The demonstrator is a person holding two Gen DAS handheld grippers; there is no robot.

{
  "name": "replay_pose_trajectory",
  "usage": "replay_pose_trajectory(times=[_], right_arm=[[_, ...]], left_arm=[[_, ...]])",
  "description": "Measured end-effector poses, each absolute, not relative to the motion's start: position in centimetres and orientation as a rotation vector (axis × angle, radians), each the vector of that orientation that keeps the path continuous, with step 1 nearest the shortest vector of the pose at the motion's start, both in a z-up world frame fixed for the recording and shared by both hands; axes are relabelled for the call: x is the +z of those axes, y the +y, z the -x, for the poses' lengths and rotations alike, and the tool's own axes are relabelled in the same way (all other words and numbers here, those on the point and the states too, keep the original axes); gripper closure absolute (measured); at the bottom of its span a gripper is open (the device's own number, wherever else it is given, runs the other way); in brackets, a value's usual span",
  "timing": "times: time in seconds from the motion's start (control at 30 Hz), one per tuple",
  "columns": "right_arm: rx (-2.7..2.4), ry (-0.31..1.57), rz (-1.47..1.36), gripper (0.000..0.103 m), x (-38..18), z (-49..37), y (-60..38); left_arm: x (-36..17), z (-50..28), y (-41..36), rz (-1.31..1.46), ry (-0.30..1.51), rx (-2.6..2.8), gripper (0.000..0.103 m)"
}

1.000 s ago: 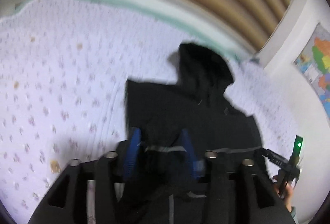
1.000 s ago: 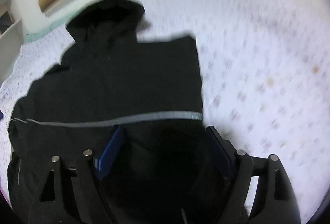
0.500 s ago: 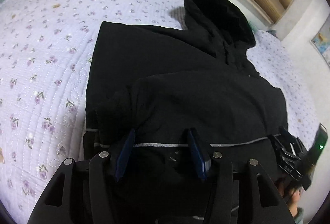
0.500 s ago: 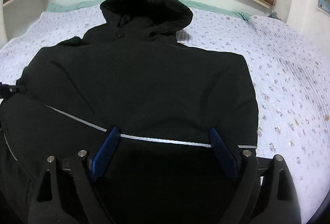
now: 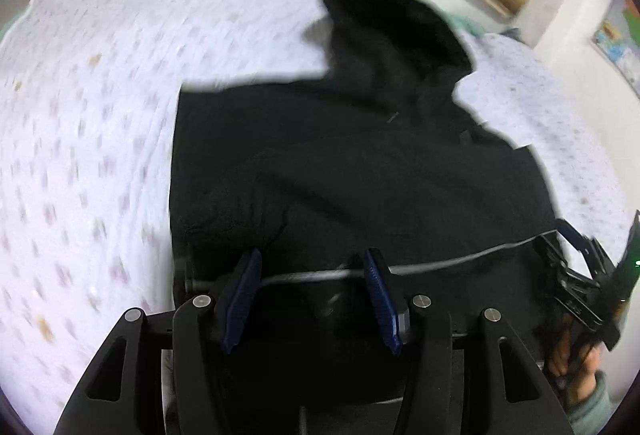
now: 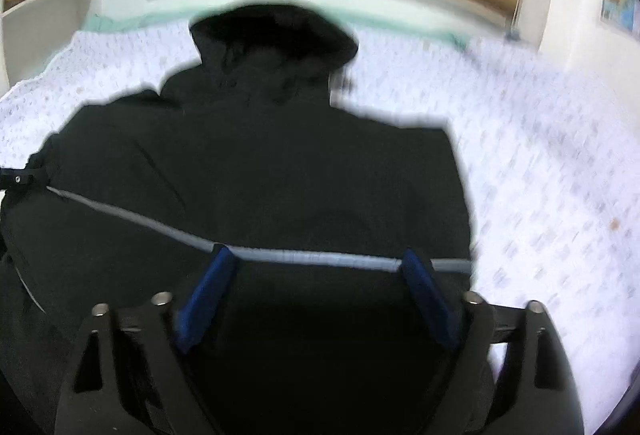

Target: Fold large clothes

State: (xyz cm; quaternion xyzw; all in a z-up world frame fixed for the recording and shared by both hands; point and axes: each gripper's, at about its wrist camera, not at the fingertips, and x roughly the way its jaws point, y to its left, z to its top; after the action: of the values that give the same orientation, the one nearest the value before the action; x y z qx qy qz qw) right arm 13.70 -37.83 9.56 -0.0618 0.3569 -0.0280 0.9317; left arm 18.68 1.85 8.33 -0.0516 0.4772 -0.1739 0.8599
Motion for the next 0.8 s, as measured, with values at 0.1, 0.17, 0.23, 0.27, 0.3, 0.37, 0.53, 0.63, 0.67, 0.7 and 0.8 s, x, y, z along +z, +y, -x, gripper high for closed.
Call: replay_pose_trajectory(times=[0.1,0.17,0.23,0.27,0.3,0.37,0.53,0.63,0.67,0.7,0.8], right_arm=[[-0.017,0.713,0.136,0.024,14.9,-15.3,-38.4],[-0.005,0.720,0.062,0.024,17.9,-17.2,-39.8],[0.001,0.758,-0.051,0.024,20.5,-19.8,-41.9],[-0.013,0.777,-0.104,0.024,21.6,-21.2,-43.1],[-0.026,0.789,-0.149,0.024,22.7,-22.2,-44.2],[-0.025,0.810,-0.228,0.024,24.3,-24.1,-46.0],[-0.037,0.892,-0.239,0.024,25.6,-29.9,-48.1],[-0.039,0.974,-0.263,0.024,23.1,-34.8,-48.0],[-0.041,0.994,-0.274,0.024,22.2,-36.1,-47.8],[-0.046,1.011,-0.283,0.024,21.2,-37.3,-47.9],[-0.051,1.048,-0.305,0.024,18.6,-40.2,-48.2]], left_arm=[[14.7,-20.4,1.3,0.120,0.937,-0.412,0.048],[18.5,-22.4,0.7,0.130,0.899,-0.431,0.048],[21.6,-24.8,-0.1,0.143,0.886,-0.423,0.048],[22.8,-26.1,-0.5,0.156,0.894,-0.430,0.048],[23.9,-27.4,-0.9,0.170,0.907,-0.443,0.048],[25.2,-29.9,-1.8,0.171,0.944,-0.470,0.048],[23.9,-36.4,-3.7,0.102,1.026,-0.387,0.048],[21.2,-39.6,-4.4,0.129,1.071,-0.364,0.048],[19.9,-41.0,-4.6,0.134,1.086,-0.357,0.048],[19.0,-42.0,-4.9,0.140,1.095,-0.353,0.048],[15.8,-45.3,-5.6,0.144,1.119,-0.355,0.048]])
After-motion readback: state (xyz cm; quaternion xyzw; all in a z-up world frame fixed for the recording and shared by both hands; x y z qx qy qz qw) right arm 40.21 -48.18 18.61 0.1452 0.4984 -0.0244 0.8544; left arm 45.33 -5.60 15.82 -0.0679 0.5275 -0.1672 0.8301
